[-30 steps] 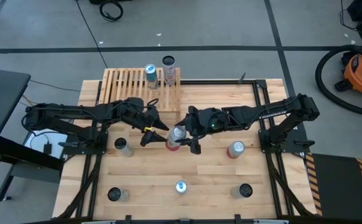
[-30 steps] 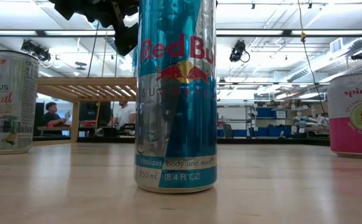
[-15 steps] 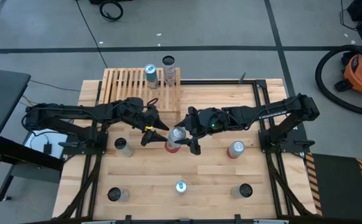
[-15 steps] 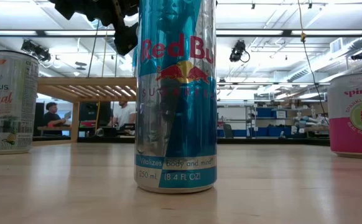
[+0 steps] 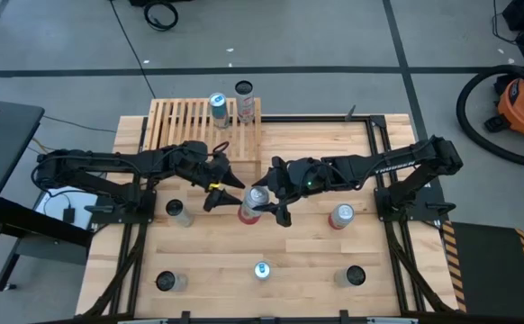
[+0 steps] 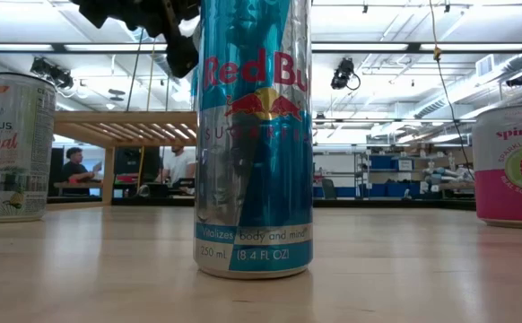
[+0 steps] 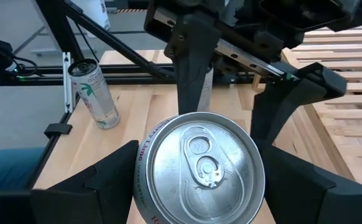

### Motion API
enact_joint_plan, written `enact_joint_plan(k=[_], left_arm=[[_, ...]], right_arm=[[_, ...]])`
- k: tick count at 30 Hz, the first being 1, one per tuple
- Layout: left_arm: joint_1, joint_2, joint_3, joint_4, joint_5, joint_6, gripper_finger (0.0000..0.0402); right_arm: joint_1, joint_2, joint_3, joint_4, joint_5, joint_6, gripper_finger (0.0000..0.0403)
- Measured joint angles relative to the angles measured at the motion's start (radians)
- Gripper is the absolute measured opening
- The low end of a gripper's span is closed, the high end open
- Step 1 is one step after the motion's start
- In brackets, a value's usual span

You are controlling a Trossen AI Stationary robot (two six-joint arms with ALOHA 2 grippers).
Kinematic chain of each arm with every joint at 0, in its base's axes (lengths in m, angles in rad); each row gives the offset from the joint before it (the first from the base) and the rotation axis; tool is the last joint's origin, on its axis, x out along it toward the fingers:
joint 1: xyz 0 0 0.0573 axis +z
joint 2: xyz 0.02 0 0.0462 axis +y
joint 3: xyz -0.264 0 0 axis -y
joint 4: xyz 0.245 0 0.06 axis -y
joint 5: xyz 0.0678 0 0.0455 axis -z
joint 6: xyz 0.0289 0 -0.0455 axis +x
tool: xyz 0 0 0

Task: Place canned beverage on shelf
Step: Put the top pink white soda can on the shelf

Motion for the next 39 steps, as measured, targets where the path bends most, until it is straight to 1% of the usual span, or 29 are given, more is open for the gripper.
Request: enact_joint_plan(k=[3,5,9,13,18,21,29,39], left_arm=[[-0.002,0.0,0.0,0.015,0.041,0.067,0.0316],[-0.013,0.0,0.0,0.049,0.057,0.075,0.0316],[-0.044,0.006,0.0,0.109,0.063,0.08,0.0316],[-0.067,0.011,0.0,0.13,0.061,0.092,0.0316],[-0.075,0.024,0.0,0.182,0.049,0.045,0.0316],[-0.077,0.028,-0.001,0.195,0.048,0.011,0.0316],[-0.116,0.056,-0.001,0.245,0.047,0.015,0.0316],[-0.121,0.059,-0.001,0.268,0.047,0.016,0.0316]], right_arm=[[0.0,0.0,0.0,0.009,-0.013,0.0,0.0292],[0.0,0.0,0.0,0.016,-0.016,0.0,0.0292],[0.0,0.0,0.0,0.032,-0.02,-0.001,0.0292],[0.0,0.0,0.0,0.052,-0.025,-0.001,0.0292],[0.0,0.0,0.0,0.088,-0.059,-0.011,0.0292],[-0.001,0.001,0.0,0.088,-0.047,-0.012,0.0292],[-0.011,0.0,0.0,0.098,-0.071,-0.011,0.0292],[-0.012,0.0,0.0,0.114,-0.075,-0.01,0.0292]])
